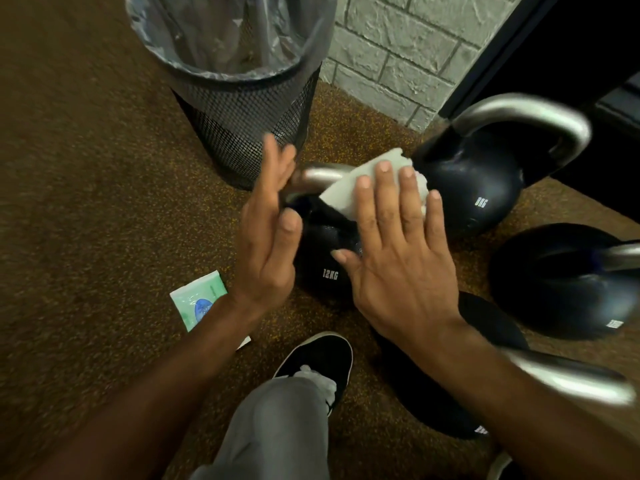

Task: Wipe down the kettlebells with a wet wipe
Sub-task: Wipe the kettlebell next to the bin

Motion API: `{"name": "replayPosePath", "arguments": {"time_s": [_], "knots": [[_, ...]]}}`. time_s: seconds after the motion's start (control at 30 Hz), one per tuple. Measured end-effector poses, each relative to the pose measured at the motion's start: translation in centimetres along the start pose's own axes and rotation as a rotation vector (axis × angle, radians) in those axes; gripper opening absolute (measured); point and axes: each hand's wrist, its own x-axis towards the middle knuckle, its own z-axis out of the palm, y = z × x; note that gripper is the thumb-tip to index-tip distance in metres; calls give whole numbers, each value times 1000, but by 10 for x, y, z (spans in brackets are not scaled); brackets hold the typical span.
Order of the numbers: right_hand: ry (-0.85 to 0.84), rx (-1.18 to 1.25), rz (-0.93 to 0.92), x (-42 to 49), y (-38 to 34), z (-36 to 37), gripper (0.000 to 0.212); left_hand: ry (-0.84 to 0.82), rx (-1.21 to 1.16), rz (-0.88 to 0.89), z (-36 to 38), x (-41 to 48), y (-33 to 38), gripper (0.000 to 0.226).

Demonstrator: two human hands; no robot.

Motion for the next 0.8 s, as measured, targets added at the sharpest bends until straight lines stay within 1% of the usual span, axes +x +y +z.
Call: {"name": "replayPosePath", "arguments": {"time_s": [0.07, 0.13, 0.2, 0.27, 0.3, 0.37, 0.43, 0.5, 0.6, 0.7, 0.8], "knots": [[1, -94, -80, 15, -3, -6, 80, 58, -107, -50, -3, 7, 2, 71], [-24, -192, -189, 29, -10, -10, 80, 96, -162, -50, -2, 12, 5, 71], [-36, -339, -288, 41, -22, -11, 78, 117, -186, -73, -1, 13, 5, 68], [-46, -415, -328, 52, -29, -15, 75, 145, -178, -120, -2, 11, 2, 65], [-56, -401, -337, 56, -29, -18, 74, 160, -163, -138, -3, 11, 0, 67], [-79, -281, -311, 54, -18, -27, 70, 164, -128, -131, -7, 10, -5, 74], [-97, -129, -211, 39, 4, -32, 67, 143, -114, -132, -10, 8, -11, 76], [-136, -39, -107, 17, 28, -35, 68, 122, -114, -174, -12, 2, -12, 77], [-178, 16, -64, 6, 36, -36, 69, 105, -120, -223, -10, -6, -8, 84], [-140, -7, -99, 30, 12, -41, 71, 173, -172, -231, -3, -6, -7, 72], [-154, -138, -296, 59, -16, -42, 74, 248, -211, -285, -1, -3, -6, 65]]}}
